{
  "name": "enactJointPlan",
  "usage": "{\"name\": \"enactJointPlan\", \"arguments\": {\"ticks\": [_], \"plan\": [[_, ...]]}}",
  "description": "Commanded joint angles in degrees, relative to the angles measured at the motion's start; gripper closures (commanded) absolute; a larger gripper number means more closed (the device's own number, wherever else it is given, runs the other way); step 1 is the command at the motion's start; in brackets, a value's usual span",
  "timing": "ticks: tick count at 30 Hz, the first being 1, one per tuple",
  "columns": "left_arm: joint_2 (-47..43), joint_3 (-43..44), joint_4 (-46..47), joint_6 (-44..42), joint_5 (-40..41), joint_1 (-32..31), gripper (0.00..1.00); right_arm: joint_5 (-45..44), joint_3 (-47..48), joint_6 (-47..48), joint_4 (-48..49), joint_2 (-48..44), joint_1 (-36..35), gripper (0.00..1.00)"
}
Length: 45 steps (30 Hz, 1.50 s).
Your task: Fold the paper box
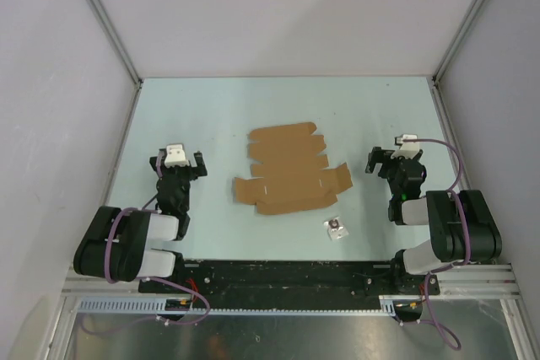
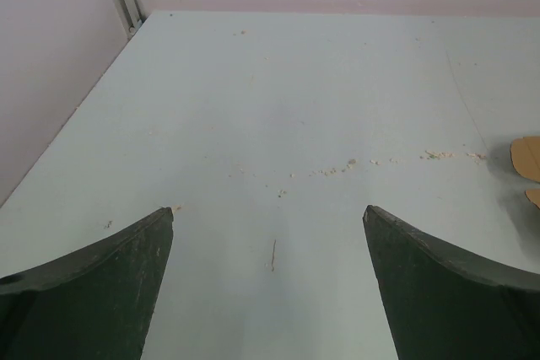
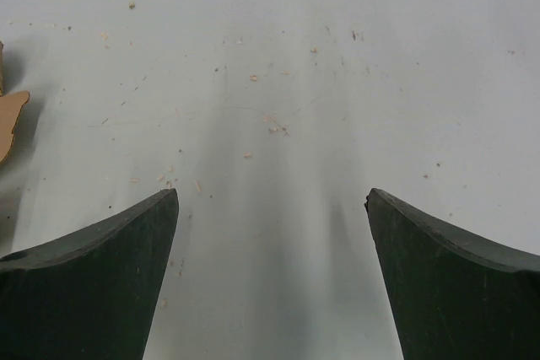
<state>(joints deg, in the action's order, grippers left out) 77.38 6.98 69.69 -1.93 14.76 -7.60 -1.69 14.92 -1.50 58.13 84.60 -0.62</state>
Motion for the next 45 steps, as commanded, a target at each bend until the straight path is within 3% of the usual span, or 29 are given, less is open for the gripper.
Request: {"name": "enactJointPlan", "arguments": {"ticks": [1,15,18,25,28,34,39,41,45], "plan": [[-0.04,1.54,1.59,-0.97,-0.35,0.39,0.0,-0.42,1.43,0.18,1.81,0.31,0.27,0.0],[-0.48,1.46,1.68,-0.88,0.09,0.39,0.0,-0.24,1.43,0.09,1.9,0.13,0.18,0.0],[-5.12,2.68,-3.05,-0.18,3.07,0.21,0.0,-6.81,1.69,-2.27,0.85,-1.61,0.18,0.0],[-16.37,6.63,-18.59,1.22,13.61,-3.91,0.0,-21.33,10.47,-6.05,-22.05,-11.97,-2.71,0.0],[-21.48,10.32,-26.96,4.56,16.25,-6.19,0.0,-18.36,16.71,-10.97,-34.86,-16.64,-2.98,0.0],[-28.25,15.78,-41.81,10.8,17.4,-12.08,0.0,-8.51,22.7,-20.02,-48.87,-21.84,-2.98,0.0],[-31.32,21.31,-61.13,21.34,12.5,-12.18,0.0,0.8,23.05,-22.49,-53.9,-24.56,-0.97,0.0],[-33.69,20.97,-63.27,22.58,9.32,-12.09,0.0,6.25,23.05,-23.64,-55.75,-24.92,0.09,0.0],[-39.84,18.16,-67.57,30.84,10.73,-11.13,0.0,11.18,23.14,-23.9,-59.95,-26.67,0.18,0.02]]}}
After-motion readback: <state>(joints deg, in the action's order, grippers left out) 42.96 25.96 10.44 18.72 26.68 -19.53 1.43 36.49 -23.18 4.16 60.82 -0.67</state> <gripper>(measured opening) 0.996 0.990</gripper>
